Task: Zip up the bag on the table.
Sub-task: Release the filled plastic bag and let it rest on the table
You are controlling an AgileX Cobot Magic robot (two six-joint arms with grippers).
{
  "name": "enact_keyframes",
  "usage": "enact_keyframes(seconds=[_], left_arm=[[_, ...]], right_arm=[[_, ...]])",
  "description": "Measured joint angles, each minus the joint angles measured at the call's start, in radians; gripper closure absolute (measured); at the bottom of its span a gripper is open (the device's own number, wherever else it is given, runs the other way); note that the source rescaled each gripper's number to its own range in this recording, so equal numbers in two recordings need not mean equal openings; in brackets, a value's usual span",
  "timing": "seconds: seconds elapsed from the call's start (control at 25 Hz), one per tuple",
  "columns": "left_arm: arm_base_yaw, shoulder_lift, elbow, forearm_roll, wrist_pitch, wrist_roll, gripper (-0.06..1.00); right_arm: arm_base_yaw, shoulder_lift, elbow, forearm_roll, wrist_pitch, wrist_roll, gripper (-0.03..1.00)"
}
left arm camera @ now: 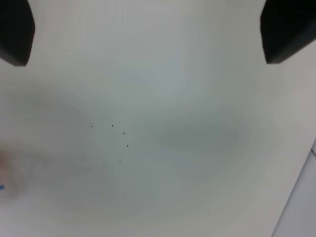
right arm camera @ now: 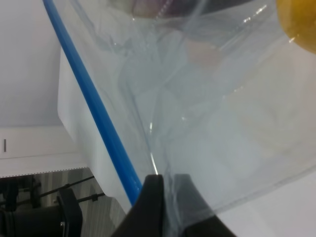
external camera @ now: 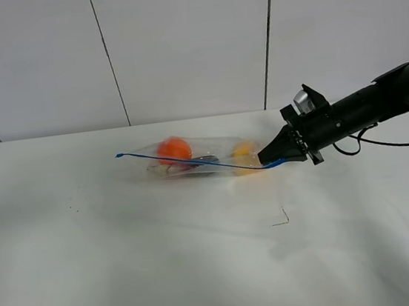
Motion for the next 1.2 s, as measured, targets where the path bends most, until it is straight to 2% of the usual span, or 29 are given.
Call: enact_keyframes(seconds=[0.44, 0.56, 0.76, 1.2], left_arm=[[0.0, -0.302, 0.054, -0.015, 0.18, 0.0, -0.05], [0.0, -0.35, 0.054, -0.045, 0.19, 0.0, -0.05], [0.0, -0.412, 0.054, -0.053, 0.193, 0.0, -0.05], [0.0, -0.413, 0.118, -0.054, 0.201, 0.0, -0.05]], right_arm=[[0.0, 0.0, 0.0, 0.0, 0.005, 0.0, 0.97], [0.0, 0.0, 0.0, 0.0, 0.006, 0.0, 0.97], [0.0, 0.0, 0.0, 0.0, 0.008, 0.0, 0.97], [0.0, 0.0, 0.0, 0.0, 0.008, -0.004, 0.97]])
